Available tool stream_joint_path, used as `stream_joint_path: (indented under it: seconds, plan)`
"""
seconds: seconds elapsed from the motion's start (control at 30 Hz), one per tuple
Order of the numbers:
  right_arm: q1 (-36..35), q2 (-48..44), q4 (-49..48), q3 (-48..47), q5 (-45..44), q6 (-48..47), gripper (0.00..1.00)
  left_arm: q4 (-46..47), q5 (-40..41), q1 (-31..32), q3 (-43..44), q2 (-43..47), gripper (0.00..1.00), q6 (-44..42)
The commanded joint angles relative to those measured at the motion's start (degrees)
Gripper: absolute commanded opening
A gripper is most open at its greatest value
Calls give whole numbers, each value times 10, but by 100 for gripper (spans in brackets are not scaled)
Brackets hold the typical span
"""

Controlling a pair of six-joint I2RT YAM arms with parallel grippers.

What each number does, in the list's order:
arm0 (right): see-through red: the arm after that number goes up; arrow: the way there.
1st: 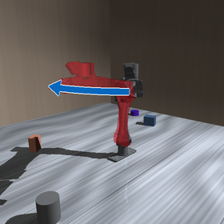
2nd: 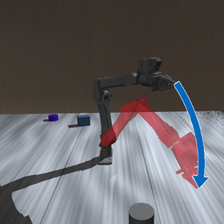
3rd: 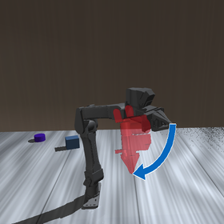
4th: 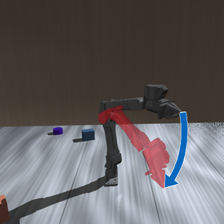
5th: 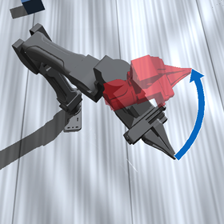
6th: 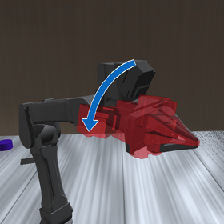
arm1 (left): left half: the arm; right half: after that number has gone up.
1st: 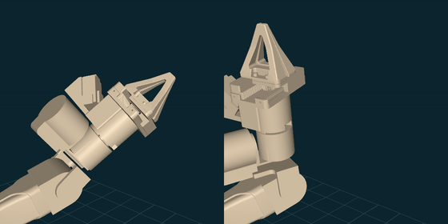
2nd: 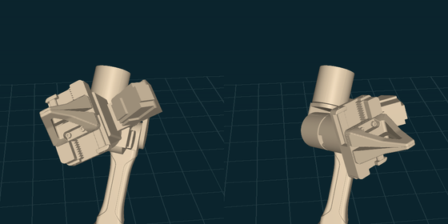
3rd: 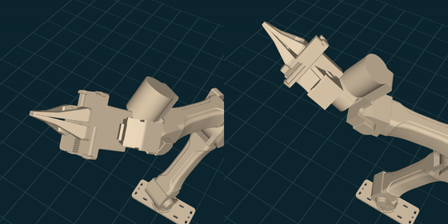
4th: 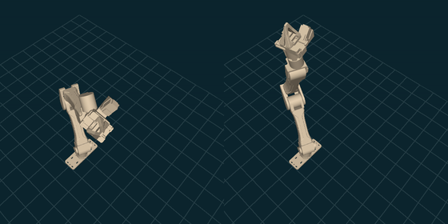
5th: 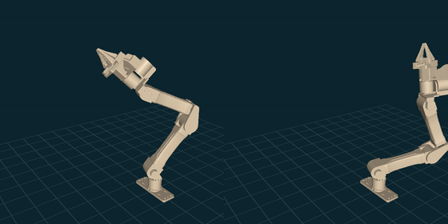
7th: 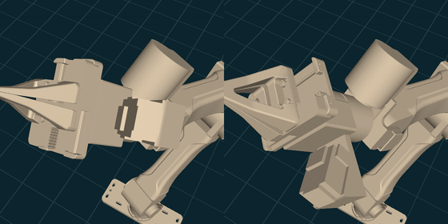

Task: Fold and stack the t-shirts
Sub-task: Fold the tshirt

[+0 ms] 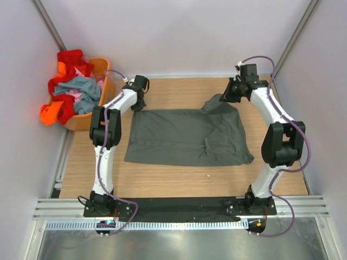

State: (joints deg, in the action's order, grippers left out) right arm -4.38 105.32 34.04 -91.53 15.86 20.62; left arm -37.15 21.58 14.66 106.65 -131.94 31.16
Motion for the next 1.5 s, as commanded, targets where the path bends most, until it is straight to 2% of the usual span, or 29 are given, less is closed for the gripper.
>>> stream_joint_path:
  seconds: [0.0,0.2,0.43,0.53,0.67,0.9,0.97,1.27,1.47]
  plan:
    - [-2,-113,3,31,-38,-8,1,-8,29,0,-6,24,0,-14]
    - [-2,-222,-14,149,-112,0,1,-14,40,-2,-16,41,0,-10]
    - [-3,-259,-12,244,-156,9,1,-16,28,-2,-38,73,0,-18]
    - [-2,-269,-12,257,-195,12,1,-16,36,-2,-60,98,0,-22]
    - [-2,-273,-24,256,-206,6,1,-14,41,-1,-86,128,0,-32]
    - [-2,-243,-16,170,-203,-4,1,-13,42,11,-89,163,0,-60]
    - [-2,-252,-14,172,-207,-8,1,-13,47,14,-94,179,0,-71]
    - [-2,-287,-36,276,-219,1,1,-20,80,45,-162,244,0,-84]
    - [-1,-284,-26,301,-279,24,1,-25,137,69,-216,266,0,-73]
